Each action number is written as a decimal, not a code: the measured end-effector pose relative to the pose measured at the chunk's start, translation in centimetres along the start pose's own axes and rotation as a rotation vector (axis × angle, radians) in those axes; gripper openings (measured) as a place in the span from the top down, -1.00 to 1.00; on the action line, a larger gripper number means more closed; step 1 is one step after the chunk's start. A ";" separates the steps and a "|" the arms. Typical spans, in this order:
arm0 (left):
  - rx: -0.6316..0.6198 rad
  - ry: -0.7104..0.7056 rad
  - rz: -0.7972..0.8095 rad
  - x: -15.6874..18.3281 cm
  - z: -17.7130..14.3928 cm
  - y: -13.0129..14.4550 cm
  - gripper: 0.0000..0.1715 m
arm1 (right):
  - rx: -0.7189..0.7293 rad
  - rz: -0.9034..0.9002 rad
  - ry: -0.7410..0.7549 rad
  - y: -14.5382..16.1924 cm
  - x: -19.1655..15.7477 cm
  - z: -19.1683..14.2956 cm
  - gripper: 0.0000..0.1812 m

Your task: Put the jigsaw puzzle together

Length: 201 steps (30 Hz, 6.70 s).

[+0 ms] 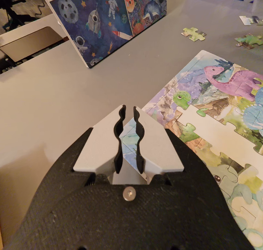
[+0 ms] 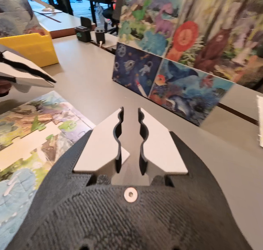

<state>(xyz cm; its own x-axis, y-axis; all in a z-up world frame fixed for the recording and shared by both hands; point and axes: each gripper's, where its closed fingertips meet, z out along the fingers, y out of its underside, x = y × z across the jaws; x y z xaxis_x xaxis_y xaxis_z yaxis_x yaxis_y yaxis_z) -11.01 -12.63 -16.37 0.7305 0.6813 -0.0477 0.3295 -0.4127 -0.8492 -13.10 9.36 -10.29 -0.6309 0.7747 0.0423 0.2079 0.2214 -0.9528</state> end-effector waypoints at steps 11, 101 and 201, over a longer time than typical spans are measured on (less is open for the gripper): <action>0.002 -0.001 0.003 0.0 0.0 0.0 0.89 | 0.029 -0.024 0.214 0.8 6.3 -4.7 0.80; -0.003 -0.004 0.057 0.6 0.4 0.1 0.90 | -0.315 0.063 0.360 13.7 5.7 -14.7 0.58; -0.054 0.103 0.197 4.2 1.3 0.7 0.90 | -0.466 -0.403 -0.711 8.6 -18.3 4.3 0.52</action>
<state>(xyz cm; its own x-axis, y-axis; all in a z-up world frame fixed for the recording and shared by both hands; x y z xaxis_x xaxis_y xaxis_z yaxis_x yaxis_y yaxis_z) -8.52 -9.25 -17.83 0.8404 0.5197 -0.1535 0.2037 -0.5654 -0.7993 -3.02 -5.48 -20.51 -0.9969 0.0786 0.0022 0.0559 0.7279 -0.6834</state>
